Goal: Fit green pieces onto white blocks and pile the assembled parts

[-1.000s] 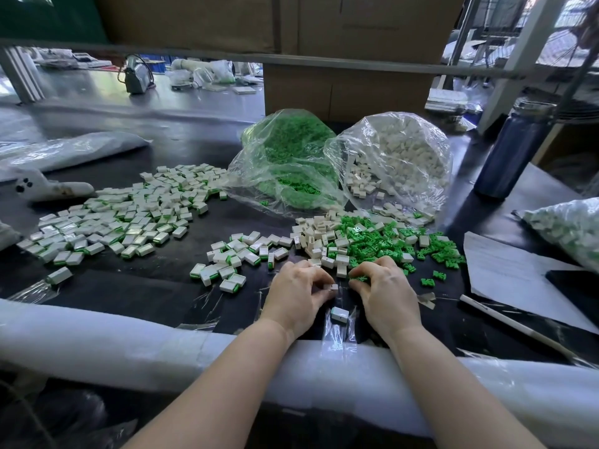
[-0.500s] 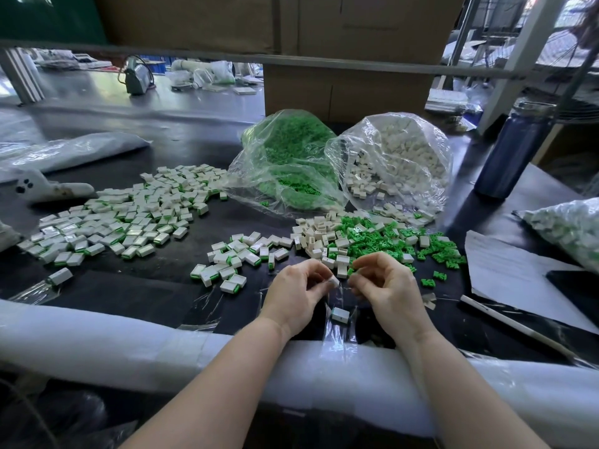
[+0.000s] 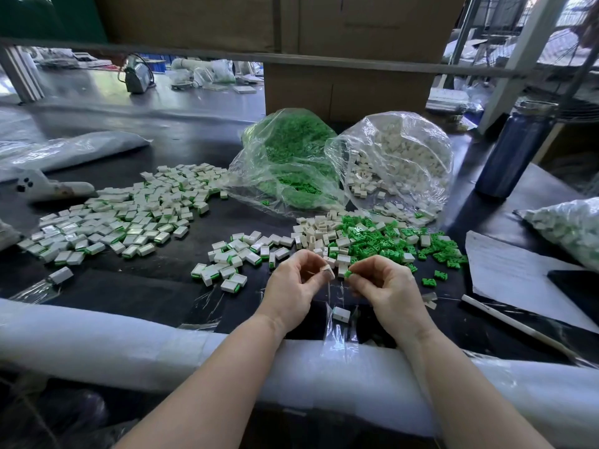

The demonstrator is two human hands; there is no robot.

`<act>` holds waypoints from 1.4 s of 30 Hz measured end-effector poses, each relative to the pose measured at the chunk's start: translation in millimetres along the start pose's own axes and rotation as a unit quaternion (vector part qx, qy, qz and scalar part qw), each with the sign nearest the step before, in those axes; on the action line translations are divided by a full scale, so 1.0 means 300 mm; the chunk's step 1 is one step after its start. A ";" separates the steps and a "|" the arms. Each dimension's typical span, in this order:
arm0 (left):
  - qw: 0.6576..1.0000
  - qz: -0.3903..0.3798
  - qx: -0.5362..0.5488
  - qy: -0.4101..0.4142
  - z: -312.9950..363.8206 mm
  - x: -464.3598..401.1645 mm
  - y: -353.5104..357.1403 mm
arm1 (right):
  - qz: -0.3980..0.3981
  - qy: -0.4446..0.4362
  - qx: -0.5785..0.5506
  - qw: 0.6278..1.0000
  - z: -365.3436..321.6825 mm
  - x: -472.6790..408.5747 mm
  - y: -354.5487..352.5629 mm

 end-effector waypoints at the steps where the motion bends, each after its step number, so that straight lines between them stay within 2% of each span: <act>1: 1.000 -0.002 0.011 -0.004 -0.001 0.001 -0.001 | -0.005 -0.005 0.009 1.000 -0.002 0.000 0.003; 7: 0.998 -0.025 0.063 -0.018 -0.001 0.005 0.013 | -0.019 -0.017 0.009 1.000 -0.010 0.003 0.008; 18: 0.999 -0.051 0.000 -0.014 0.001 0.009 0.031 | 0.009 -0.027 -0.009 1.000 -0.016 0.001 -0.008; 34: 0.999 -0.030 -0.022 0.019 0.010 0.007 0.026 | -0.048 -0.013 -0.001 0.999 -0.017 0.011 0.021; 42: 0.997 -0.059 -0.032 0.032 0.029 0.020 0.042 | -0.056 -0.018 0.004 0.998 -0.023 0.010 0.020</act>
Point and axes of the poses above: each hand's wrist, its own x-axis away from the middle knuckle, its own y-axis out of the palm, z = x × y, the point moved 7 cm from there along -x, towards the middle knuckle, and after that the axes turned 11 degrees about z, right-handed, at the moved point
